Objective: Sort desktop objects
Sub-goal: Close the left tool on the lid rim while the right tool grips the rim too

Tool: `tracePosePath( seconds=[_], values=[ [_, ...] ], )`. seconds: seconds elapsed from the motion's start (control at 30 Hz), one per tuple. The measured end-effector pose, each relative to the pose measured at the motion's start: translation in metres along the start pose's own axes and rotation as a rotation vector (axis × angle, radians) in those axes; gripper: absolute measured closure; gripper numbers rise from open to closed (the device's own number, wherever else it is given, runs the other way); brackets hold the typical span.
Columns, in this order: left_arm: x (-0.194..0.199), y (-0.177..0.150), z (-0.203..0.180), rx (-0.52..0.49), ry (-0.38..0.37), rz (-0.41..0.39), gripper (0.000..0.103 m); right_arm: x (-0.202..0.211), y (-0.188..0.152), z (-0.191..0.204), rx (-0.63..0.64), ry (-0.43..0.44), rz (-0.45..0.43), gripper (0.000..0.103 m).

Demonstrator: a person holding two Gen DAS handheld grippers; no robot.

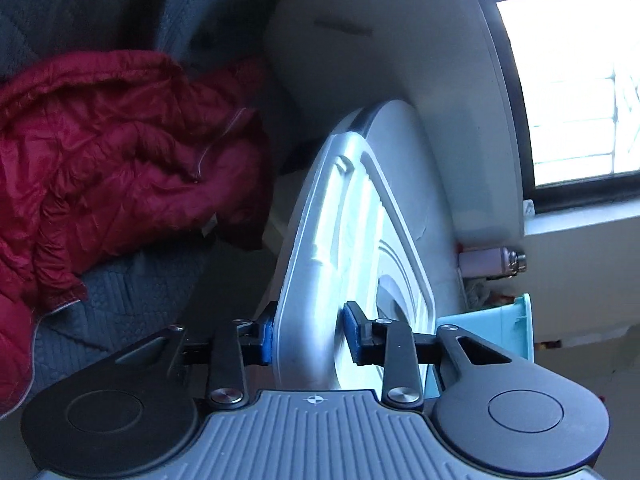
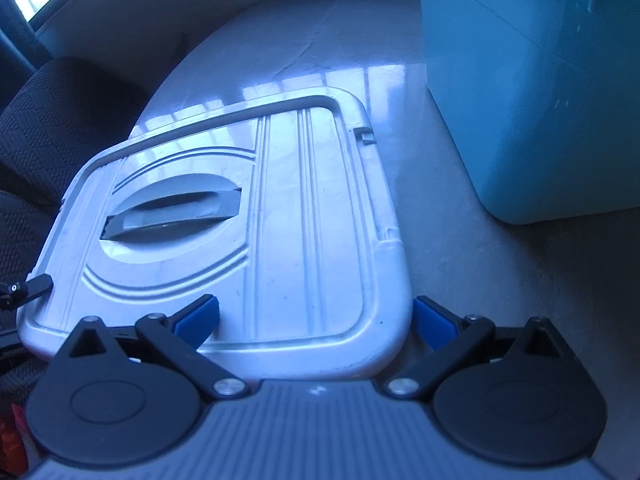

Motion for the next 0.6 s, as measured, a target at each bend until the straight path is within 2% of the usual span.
tracePosePath(
  seconds=[0.23,0.33,0.5,0.6],
  values=[
    [0.013,0.009,-0.014,-0.058,-0.002,0.011,0.070,0.008,0.004,0.005,0.056,0.030,0.008,0.001],
    [0.015,0.013,-0.015,-0.081,0.005,0.026,0.070,0.009,0.004,0.002,0.011,0.052,0.037,0.001],
    [0.021,0.022,-0.013,-0.102,0.026,0.055,0.070,0.010,0.011,-0.013,-0.081,0.049,0.035,0.001],
    [0.025,0.028,-0.009,-0.118,0.046,0.069,0.069,0.012,0.015,-0.014,-0.092,0.058,0.051,0.001]
  ],
)
Point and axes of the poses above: each gripper's, at about its wrist camera, not at the fingertips, and x roughly against the way its jaws point, z to its left, y to its top, the point moved 7 cm from there along -x, roughly the way its jaws point, and after that the axes turned 10 degrees about x, right-handed, at the moved point
